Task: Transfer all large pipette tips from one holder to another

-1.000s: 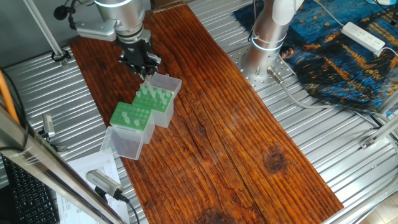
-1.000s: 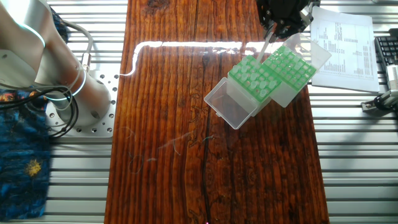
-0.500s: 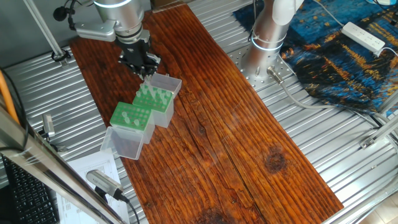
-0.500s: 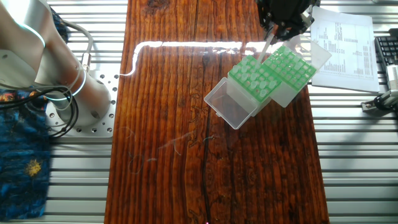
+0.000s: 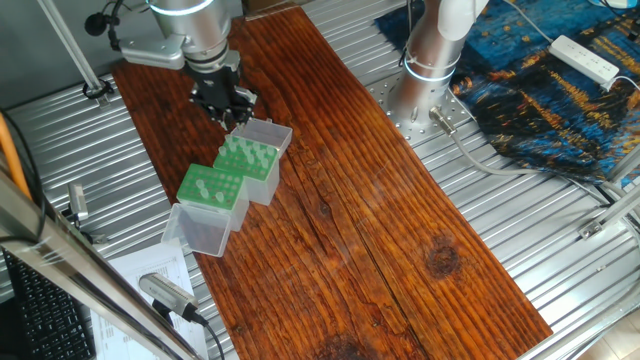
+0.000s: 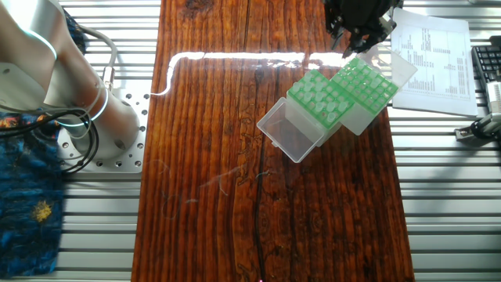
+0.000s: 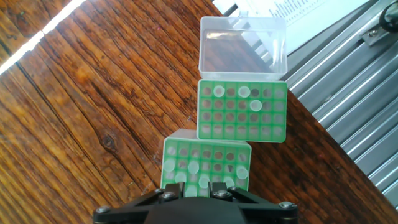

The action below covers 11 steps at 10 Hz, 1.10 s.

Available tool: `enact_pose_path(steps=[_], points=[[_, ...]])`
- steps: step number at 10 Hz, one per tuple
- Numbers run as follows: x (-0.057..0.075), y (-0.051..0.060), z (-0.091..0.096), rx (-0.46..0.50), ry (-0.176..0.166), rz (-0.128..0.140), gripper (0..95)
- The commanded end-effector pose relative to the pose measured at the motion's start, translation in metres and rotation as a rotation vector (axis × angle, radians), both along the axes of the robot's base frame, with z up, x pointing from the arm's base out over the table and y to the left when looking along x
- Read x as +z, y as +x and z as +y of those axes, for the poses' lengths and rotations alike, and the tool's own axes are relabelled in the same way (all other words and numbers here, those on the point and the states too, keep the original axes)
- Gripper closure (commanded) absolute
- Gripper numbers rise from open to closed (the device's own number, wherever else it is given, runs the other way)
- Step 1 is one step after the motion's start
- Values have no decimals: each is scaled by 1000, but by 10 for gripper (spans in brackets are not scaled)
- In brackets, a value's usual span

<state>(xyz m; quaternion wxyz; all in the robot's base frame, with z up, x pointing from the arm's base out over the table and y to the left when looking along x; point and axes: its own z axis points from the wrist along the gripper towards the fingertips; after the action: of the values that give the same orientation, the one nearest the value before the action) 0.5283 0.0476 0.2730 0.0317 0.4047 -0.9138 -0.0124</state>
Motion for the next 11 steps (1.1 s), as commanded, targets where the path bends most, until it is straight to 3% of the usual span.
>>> enact_pose_path(steps=[1, 3, 5, 7, 11], points=[[-6, 20, 11, -47, -11, 2, 760], [-21, 40, 14, -76, -6, 1, 760], [-32, 54, 15, -91, 1, -5, 760], [-40, 64, 18, -104, 4, -8, 760], [-59, 75, 43, -107, -5, -7, 760]])
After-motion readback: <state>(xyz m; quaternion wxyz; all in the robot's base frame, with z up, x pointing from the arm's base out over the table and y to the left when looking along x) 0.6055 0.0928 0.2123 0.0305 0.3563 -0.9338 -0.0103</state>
